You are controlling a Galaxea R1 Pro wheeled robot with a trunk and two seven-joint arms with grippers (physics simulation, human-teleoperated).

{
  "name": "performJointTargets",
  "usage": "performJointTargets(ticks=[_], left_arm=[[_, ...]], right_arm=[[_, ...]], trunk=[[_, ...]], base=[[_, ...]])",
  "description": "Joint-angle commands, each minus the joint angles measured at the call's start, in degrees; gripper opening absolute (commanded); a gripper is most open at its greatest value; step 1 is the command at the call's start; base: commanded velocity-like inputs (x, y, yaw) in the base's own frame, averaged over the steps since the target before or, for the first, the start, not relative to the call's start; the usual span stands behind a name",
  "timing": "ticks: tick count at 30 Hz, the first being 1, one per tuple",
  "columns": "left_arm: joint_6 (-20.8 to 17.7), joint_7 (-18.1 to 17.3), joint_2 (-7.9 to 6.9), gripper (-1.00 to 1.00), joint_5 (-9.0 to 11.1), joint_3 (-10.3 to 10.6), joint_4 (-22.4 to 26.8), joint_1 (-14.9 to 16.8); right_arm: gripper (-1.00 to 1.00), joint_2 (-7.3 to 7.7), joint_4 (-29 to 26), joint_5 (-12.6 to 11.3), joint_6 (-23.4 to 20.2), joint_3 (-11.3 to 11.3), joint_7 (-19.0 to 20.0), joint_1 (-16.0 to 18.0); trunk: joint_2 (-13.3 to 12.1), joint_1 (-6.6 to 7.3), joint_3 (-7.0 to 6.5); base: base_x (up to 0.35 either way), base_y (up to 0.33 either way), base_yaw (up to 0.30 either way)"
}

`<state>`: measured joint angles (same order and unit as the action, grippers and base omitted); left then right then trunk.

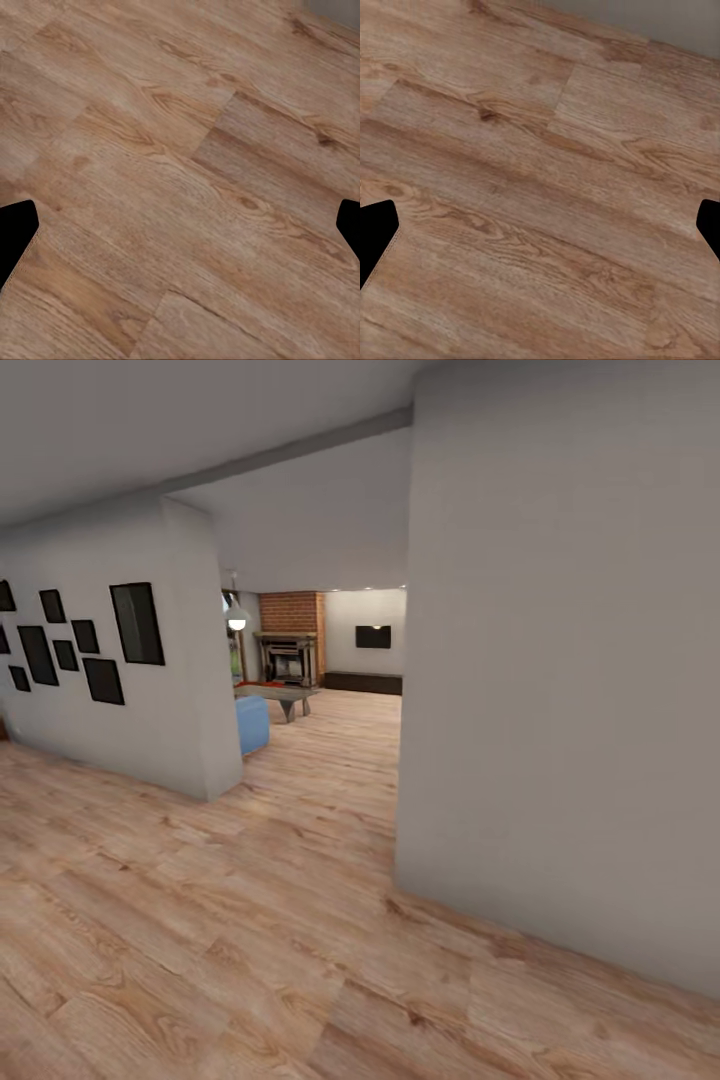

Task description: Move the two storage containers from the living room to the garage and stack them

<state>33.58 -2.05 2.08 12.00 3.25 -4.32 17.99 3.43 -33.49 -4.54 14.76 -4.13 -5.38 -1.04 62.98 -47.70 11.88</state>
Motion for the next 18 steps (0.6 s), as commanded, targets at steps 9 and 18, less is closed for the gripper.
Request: performJointTargets(ticks=[9,18], left_arm=[[0.35,-0.23,0.03,1.0,0.57,0.35,-0.25,0.11],[0.35,-0.23,0.03,1.0,0.57,0.35,-0.25,0.11]], right_arm=[[1.0,0.08,-0.08,-0.47,0.09,-0.44,-0.42,-0.02],[1.0,0.08,-0.08,-0.47,0.09,-0.44,-0.42,-0.02]], trunk=[[0.04,-0.05,0.06],[0.04,-0.05,0.06]], base=[[0.325,0.015,0.024],[0.325,0.116,0.001]])
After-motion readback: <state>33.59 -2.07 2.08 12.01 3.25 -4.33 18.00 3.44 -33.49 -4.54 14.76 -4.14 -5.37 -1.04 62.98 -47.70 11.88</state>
